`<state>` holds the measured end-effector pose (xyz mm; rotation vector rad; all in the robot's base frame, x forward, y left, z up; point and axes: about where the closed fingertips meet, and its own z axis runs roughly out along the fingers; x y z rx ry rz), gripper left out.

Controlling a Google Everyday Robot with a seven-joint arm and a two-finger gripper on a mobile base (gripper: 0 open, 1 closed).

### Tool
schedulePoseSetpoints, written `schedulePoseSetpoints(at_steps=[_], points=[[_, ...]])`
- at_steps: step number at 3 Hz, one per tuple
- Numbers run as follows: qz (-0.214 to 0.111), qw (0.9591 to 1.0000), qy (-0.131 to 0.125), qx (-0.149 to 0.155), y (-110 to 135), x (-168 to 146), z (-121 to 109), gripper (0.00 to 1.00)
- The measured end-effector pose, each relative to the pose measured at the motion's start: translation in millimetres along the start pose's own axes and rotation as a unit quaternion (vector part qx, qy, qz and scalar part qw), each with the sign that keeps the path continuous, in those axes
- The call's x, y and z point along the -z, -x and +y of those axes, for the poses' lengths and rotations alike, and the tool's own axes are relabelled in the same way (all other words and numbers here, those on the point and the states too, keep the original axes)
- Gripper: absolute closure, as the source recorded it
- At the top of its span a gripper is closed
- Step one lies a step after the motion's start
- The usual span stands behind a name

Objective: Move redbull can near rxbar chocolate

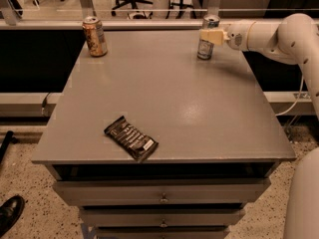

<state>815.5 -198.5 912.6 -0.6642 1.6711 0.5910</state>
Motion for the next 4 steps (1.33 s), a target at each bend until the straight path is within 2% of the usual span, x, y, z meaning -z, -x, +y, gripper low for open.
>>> schedulePoseSetpoints(at_steps=[1, 2, 3, 4], points=[[-0.021, 0.9996, 0.018, 0.002, 23, 10, 10, 0.95], [-0.025, 0.9986, 0.046, 0.009, 49, 22, 28, 1.0], [-0.025, 0.9986, 0.047, 0.009, 49, 22, 28, 1.0], [-0.01, 0.9944, 0.101, 0.03, 43, 27, 68, 1.0]])
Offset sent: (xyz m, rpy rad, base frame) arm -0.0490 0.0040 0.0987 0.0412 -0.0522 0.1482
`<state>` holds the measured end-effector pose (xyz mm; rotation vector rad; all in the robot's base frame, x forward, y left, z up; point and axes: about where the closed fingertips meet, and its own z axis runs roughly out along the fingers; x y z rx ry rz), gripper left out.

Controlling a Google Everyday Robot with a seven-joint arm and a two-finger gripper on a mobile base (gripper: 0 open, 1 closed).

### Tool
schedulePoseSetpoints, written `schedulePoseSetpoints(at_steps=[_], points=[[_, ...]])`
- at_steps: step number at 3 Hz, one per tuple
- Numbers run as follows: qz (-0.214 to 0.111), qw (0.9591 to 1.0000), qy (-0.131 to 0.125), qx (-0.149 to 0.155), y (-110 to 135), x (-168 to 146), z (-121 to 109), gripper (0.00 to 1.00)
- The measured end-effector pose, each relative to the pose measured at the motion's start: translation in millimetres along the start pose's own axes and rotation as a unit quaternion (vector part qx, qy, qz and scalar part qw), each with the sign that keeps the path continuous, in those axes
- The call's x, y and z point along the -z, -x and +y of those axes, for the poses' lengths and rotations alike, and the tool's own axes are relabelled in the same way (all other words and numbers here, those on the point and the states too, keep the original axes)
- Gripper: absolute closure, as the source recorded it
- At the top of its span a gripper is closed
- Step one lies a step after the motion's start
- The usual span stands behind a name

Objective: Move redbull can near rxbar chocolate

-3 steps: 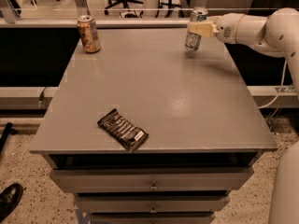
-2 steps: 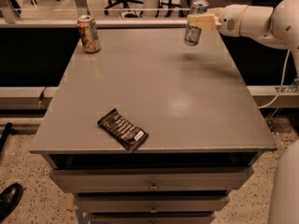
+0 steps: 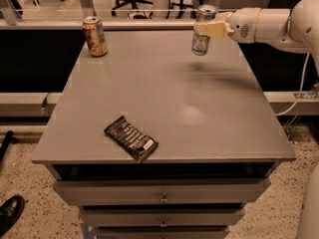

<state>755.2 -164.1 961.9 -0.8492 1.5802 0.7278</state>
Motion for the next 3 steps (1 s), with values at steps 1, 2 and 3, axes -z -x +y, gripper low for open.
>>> schedulePoseSetpoints(at_steps=[1, 2, 3], points=[[0.013, 0.9969, 0.073, 0.029, -4, 7, 65, 1.0], [0.021, 0.9896, 0.137, 0.038, -19, 12, 133, 1.0], [0.026, 0.9819, 0.185, 0.033, -39, 14, 187, 1.0]])
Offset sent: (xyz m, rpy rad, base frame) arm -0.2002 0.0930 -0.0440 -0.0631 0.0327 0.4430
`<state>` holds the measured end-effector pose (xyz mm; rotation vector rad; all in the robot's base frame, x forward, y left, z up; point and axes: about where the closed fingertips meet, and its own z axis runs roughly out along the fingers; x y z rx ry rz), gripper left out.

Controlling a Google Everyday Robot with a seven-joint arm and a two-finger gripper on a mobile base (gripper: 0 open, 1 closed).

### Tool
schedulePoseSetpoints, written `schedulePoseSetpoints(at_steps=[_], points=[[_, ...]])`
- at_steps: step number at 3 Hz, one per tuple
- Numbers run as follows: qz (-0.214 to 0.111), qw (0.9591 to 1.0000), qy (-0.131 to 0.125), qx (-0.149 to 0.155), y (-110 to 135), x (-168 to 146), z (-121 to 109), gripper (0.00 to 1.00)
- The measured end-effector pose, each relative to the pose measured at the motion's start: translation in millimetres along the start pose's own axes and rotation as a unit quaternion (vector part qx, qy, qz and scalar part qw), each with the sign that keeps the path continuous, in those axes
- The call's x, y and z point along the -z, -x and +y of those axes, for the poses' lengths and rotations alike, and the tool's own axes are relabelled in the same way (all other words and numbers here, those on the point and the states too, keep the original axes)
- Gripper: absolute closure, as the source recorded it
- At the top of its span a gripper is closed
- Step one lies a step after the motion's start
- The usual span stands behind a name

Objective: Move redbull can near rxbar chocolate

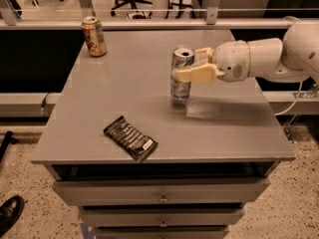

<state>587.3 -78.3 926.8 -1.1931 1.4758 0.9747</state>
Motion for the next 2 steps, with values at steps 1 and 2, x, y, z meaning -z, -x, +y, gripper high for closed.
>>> schedulePoseSetpoints(at_steps=[1, 2], points=[[-0.006, 0.9987, 0.05, -0.004, -9, -25, 45, 1.0], [-0.015, 0.9957, 0.09, -0.008, -9, -48, 79, 1.0]])
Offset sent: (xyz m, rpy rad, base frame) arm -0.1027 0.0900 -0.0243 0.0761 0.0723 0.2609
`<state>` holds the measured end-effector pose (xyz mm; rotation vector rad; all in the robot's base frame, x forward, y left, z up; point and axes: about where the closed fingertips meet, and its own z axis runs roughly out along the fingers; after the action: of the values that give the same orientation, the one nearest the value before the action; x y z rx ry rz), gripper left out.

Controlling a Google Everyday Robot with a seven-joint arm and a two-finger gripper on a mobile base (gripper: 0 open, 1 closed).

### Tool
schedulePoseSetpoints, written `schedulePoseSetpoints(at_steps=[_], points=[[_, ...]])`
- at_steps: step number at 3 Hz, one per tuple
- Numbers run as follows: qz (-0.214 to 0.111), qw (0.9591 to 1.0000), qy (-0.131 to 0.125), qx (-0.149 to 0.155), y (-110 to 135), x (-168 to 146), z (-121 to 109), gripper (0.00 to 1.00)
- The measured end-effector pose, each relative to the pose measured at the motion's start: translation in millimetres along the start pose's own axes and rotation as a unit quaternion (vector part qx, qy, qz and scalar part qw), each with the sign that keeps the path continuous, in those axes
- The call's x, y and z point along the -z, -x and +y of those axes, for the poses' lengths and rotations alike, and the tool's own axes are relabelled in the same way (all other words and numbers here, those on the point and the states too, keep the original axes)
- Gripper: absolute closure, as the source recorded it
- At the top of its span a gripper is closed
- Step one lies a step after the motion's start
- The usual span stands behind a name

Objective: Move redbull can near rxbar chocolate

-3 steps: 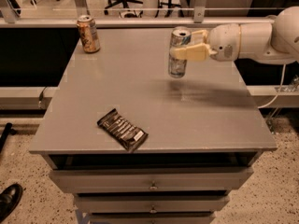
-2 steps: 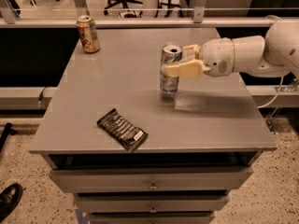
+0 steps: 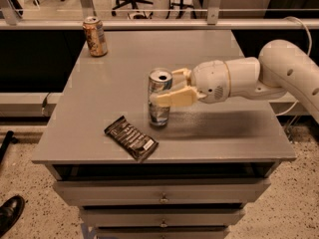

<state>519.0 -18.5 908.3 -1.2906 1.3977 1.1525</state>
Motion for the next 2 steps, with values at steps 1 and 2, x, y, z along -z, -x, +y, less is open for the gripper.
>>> schedulePoseSetpoints(at_steps=[1, 2], points=[[-0.007, 0.9994, 0.035, -0.002, -1.2, -25.4, 22.9, 1.0], [-0.009, 0.9988, 0.048, 0.0, -2.5, -34.9, 29.4, 1.0]])
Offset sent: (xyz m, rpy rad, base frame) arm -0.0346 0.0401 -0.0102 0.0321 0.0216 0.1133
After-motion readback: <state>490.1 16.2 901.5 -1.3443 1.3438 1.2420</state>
